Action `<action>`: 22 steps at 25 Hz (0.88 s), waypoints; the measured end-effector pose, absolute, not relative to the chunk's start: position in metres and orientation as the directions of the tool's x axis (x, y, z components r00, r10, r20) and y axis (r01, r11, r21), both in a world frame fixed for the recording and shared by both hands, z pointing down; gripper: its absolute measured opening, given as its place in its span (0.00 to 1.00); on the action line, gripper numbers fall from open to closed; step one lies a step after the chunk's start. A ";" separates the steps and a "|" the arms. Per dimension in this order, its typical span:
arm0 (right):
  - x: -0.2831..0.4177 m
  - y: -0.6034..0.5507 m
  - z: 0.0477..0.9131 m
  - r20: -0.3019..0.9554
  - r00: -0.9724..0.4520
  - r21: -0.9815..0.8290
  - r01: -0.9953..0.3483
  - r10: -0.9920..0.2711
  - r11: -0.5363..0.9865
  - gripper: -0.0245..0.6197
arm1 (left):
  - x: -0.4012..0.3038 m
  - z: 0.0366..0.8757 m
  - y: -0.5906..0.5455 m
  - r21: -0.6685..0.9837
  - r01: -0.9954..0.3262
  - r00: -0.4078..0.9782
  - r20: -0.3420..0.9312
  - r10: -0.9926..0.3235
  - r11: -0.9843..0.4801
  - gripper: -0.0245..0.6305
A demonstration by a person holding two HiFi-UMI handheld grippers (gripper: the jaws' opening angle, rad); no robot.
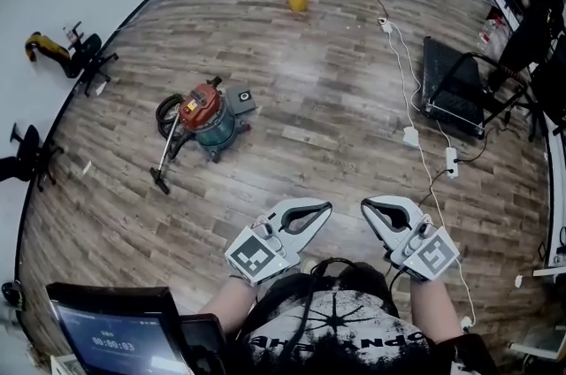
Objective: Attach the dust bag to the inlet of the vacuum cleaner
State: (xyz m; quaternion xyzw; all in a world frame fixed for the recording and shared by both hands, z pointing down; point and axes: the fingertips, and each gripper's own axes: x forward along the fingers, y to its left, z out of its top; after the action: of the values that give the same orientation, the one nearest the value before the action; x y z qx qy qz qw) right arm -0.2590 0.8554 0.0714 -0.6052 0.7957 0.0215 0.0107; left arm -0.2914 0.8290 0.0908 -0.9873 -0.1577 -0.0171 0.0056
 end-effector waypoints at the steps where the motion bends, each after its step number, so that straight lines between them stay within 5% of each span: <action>1: -0.257 0.850 0.072 -0.038 -0.270 0.021 -0.963 -0.962 0.269 0.05 | -0.289 0.092 0.825 -0.002 0.314 0.949 0.033 0.314 -0.949 0.04; 12: -0.184 0.813 0.093 -0.005 -0.240 -0.015 -0.971 -0.971 0.240 0.05 | -0.227 0.109 0.782 0.044 0.311 0.948 0.051 0.313 -0.949 0.04; 22: -0.050 0.752 0.097 -0.026 -0.318 -0.044 -0.947 -0.948 0.319 0.05 | -0.094 0.108 0.725 0.058 0.236 0.967 0.080 0.240 -0.970 0.04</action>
State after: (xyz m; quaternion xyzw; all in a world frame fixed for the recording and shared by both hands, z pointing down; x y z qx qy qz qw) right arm -0.0502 0.7516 0.0972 -0.5835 0.8117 -0.0105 0.0234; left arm -0.0936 0.7253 0.1082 -0.9915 -0.1201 -0.0433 -0.0238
